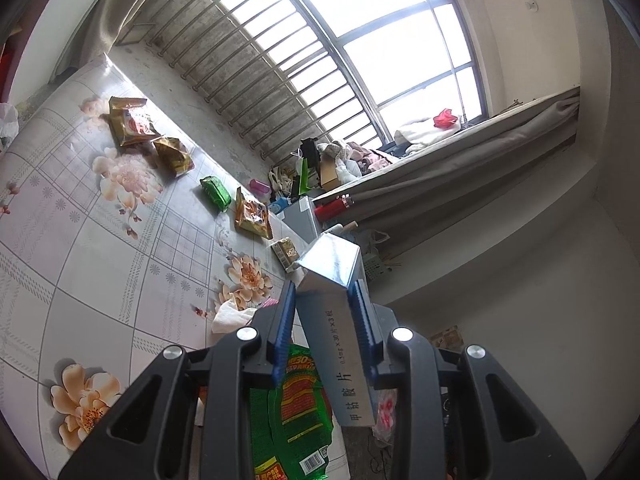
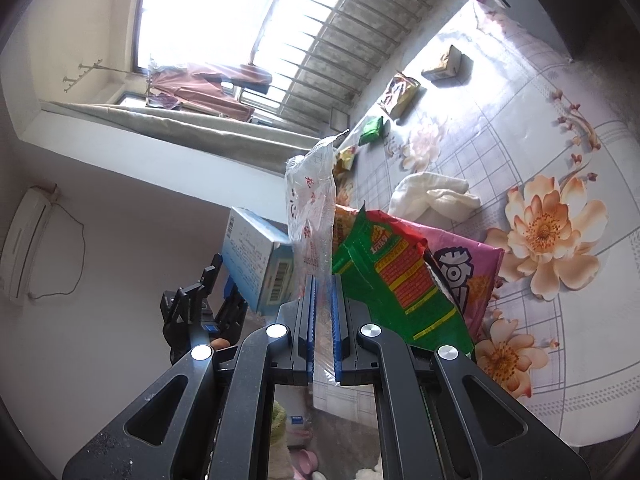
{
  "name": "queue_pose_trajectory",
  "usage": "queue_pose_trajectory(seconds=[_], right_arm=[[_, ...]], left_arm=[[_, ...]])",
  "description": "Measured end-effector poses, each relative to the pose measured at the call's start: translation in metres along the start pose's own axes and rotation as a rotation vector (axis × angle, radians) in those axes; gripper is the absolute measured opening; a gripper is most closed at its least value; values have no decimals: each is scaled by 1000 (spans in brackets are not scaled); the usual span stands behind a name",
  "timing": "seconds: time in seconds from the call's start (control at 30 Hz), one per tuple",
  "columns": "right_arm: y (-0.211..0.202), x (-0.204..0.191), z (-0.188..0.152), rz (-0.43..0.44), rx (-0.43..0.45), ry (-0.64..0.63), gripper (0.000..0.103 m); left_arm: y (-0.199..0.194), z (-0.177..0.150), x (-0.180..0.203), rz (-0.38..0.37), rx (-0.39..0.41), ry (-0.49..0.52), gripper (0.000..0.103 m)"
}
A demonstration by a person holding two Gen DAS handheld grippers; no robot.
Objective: Collect trash
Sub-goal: 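Lift the bag and box and carry both toward the wastebasket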
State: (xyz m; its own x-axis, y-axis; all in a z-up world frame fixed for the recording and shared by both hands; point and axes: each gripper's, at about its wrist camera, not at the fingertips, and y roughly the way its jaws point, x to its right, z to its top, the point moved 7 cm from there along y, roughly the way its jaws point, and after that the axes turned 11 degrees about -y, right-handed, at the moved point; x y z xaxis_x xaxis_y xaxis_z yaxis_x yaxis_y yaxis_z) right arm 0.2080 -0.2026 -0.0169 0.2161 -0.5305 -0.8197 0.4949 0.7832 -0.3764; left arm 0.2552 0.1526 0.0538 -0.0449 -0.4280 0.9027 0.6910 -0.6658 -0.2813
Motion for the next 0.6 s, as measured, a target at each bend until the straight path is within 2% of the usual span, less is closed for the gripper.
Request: queue_pose_trajectory(seconds=[0.17,0.3,0.6], right_arm=[[-20,-3,-4,26,38,5,5],[-39,-1,-8,35,82,13,5],[-118,30,-34,31,247,84,5]], left_arm=[[-9,-10,22,-24,10,33,27],[-9,-27,42,-48,-12,72,27],[37,-99,90,-71,-170,173,27]])
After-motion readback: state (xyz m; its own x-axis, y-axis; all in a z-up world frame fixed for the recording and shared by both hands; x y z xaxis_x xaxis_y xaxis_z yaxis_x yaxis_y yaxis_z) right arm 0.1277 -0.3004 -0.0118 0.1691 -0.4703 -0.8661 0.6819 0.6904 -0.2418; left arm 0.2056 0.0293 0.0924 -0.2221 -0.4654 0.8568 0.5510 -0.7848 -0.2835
